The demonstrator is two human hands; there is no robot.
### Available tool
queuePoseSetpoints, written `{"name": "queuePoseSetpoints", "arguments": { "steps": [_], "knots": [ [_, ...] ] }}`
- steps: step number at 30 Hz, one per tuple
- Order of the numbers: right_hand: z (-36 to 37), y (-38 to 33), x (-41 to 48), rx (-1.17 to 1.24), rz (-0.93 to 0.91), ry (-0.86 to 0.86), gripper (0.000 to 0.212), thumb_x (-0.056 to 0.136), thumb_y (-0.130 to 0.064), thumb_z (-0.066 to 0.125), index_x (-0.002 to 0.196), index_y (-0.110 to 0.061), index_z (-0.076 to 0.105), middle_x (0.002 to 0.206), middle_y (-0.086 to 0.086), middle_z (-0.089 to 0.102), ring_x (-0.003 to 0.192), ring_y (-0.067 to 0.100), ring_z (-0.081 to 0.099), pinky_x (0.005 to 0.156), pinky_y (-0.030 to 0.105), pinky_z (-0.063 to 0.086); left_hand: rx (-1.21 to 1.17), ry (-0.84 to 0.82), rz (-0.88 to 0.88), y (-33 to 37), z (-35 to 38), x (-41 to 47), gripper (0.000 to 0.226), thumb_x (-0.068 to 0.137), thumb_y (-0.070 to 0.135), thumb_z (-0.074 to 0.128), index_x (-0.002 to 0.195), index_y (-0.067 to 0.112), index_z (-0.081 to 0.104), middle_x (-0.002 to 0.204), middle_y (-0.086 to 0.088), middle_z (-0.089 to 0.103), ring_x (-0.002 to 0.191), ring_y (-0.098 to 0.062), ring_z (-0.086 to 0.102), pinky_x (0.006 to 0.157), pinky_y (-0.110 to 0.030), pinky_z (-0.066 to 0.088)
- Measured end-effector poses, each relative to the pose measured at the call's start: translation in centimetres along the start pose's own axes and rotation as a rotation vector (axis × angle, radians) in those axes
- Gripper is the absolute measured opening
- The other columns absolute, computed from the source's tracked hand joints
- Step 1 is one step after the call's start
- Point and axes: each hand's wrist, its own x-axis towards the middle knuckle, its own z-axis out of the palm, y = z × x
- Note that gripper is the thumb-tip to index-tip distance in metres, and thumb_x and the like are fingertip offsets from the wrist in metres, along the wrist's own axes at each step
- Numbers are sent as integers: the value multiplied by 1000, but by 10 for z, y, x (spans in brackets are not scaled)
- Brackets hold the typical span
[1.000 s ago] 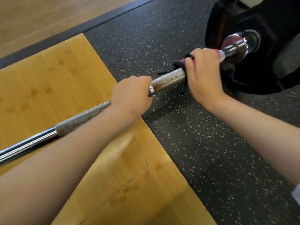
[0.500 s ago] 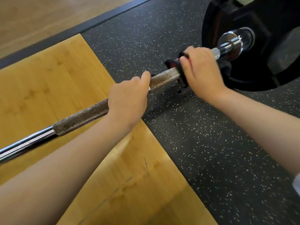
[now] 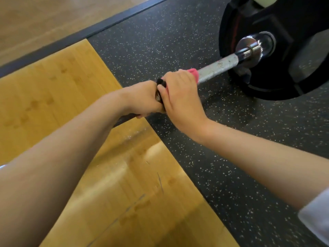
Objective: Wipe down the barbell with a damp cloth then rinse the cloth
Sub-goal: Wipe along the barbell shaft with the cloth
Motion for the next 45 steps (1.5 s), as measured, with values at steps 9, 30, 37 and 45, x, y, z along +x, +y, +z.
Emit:
{"name": "queuePoseSetpoints", "arguments": {
  "steps": [9,30,37,45],
  "knots": [
    [-31,66,9,-28,15,-118,33,100,-29,33,95,-6,57,88,7,55,85,25,48,85,36,32,772,792,54,-15,53,-13,23,84,19,64,88,16,42,68,0,53,51,-23,41,45,-22,8],
    [-6,16,-5,110,-137,-96,29,95,-19,43,104,-2,64,99,10,64,96,29,57,95,38,37,24,169,54,-10,10,-1,21,78,29,73,74,13,58,53,0,53,42,-15,48,39,-23,39],
    [-30,68,2,13,33,-112,31,97,-24,37,104,-5,61,98,9,61,96,27,52,93,33,32,214,447,119,-13,18,-12,39,80,50,67,108,24,59,92,9,62,82,-15,59,63,-31,47],
    [-64,113,10,103,412,-12,16,101,-23,38,100,-15,51,90,-8,51,84,13,44,74,23,33,2,530,248,1,22,-20,42,83,38,71,121,22,61,113,10,63,103,-7,57,90,-23,44]
  ]
}}
